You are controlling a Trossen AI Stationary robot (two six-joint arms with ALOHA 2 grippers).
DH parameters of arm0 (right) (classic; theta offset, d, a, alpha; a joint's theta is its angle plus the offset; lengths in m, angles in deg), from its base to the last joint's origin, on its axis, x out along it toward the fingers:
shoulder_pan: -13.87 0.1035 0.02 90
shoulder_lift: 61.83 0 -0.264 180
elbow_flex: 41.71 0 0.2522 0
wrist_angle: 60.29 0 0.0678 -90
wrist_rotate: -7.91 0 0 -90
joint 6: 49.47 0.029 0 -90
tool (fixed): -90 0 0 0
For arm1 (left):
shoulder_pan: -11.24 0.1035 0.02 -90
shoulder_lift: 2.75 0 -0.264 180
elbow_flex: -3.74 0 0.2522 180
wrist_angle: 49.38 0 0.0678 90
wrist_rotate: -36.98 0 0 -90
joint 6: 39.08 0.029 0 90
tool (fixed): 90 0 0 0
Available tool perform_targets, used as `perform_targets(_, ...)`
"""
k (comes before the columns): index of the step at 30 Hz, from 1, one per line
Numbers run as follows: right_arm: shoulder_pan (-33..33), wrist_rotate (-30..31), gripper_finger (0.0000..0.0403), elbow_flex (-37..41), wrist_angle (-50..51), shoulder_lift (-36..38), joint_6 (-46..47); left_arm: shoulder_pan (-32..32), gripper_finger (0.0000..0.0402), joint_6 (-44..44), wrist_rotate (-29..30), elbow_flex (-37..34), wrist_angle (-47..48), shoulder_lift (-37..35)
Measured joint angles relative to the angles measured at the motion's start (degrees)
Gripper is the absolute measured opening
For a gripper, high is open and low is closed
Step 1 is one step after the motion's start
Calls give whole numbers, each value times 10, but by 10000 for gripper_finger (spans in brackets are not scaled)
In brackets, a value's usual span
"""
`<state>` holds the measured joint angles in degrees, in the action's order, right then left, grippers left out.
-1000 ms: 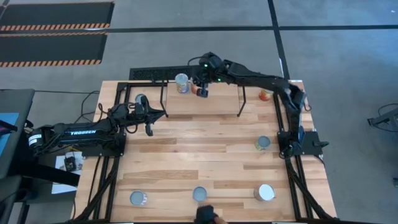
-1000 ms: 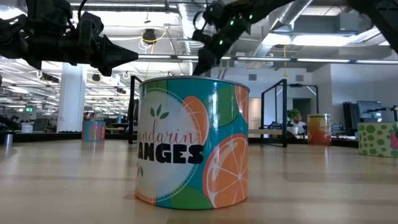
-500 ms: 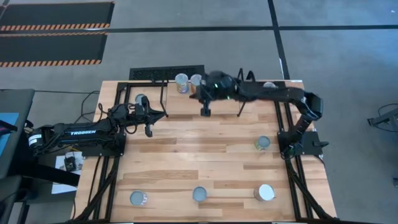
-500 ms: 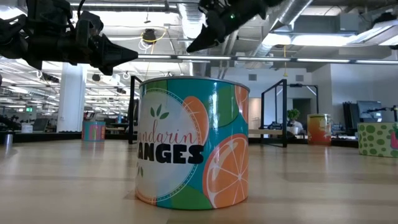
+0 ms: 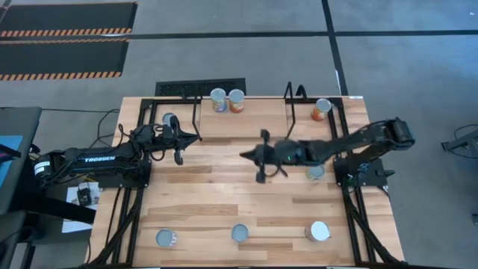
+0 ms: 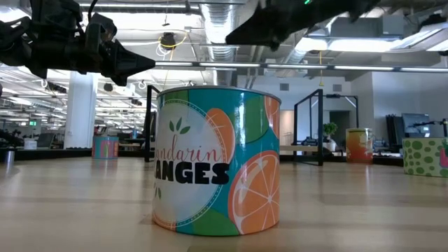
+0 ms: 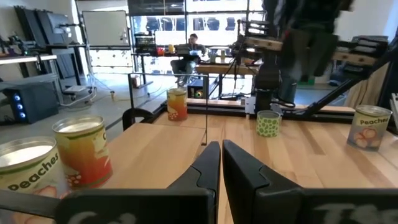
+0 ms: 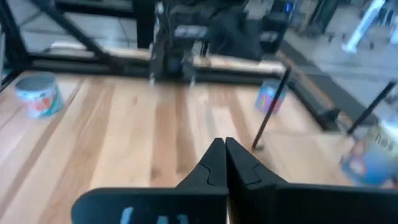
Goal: Pick and place cans onto a shelf
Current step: Put the canned peas on the shelf
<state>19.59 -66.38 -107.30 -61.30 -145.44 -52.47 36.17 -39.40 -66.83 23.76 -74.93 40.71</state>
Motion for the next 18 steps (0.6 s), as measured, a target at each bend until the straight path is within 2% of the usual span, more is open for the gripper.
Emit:
perform_targets(4,70,78,12,0,113,33,78,0,6,0,0,0,2,0)
perform_targets(8,118,98,25,0,277,55,244,0,6,-1,0,0,4,0)
perform_targets(14,184,105,81,0,551,72,551,0,6,-15,-10,0,4,0)
perform_targets(18,193,58,131,-6,724,70,724,0,6,-10,-10,0,8,0)
